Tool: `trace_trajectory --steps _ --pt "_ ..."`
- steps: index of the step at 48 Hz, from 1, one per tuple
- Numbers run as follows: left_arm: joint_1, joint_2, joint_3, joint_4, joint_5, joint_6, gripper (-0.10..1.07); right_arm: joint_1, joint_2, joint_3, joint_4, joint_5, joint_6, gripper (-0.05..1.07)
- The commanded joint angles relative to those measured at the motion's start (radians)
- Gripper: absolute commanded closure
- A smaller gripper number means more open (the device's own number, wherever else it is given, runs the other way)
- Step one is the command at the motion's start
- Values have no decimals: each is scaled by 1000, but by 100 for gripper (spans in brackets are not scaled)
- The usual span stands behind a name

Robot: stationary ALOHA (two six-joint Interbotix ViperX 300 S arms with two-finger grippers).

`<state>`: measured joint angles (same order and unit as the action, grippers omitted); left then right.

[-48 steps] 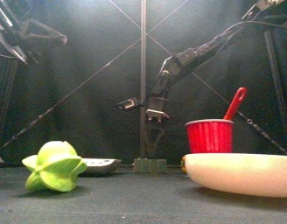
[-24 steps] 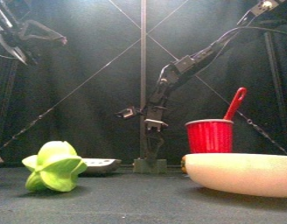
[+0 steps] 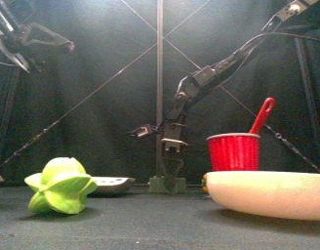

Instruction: Grab sushi roll

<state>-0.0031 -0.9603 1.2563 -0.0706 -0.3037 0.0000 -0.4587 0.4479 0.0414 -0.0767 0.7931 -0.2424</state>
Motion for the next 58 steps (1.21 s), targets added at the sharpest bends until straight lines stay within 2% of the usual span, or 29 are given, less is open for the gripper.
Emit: trace_trajectory --steps 1,9,16,30,43,58 --pt "2 6 -12 -3 -6 0 98 -5 -23 -8 -3 -3 -2 28" --pt "3 6 -11 -3 -6 0 98 -2 -43 -17 5 5 3 42" --pt "6 6 -8 -3 -6 -3 98 3 -100 -28 15 12 20 49" --pt "5 6 -11 -6 -8 -3 98 -5 -178 12 86 2 18 49" --pt "5 6 -6 -18 -8 -3 98 -5 -186 54 83 -23 17 49" --pt "5 6 -5 -35 -6 -2 98 -5 -186 58 107 -49 21 50"
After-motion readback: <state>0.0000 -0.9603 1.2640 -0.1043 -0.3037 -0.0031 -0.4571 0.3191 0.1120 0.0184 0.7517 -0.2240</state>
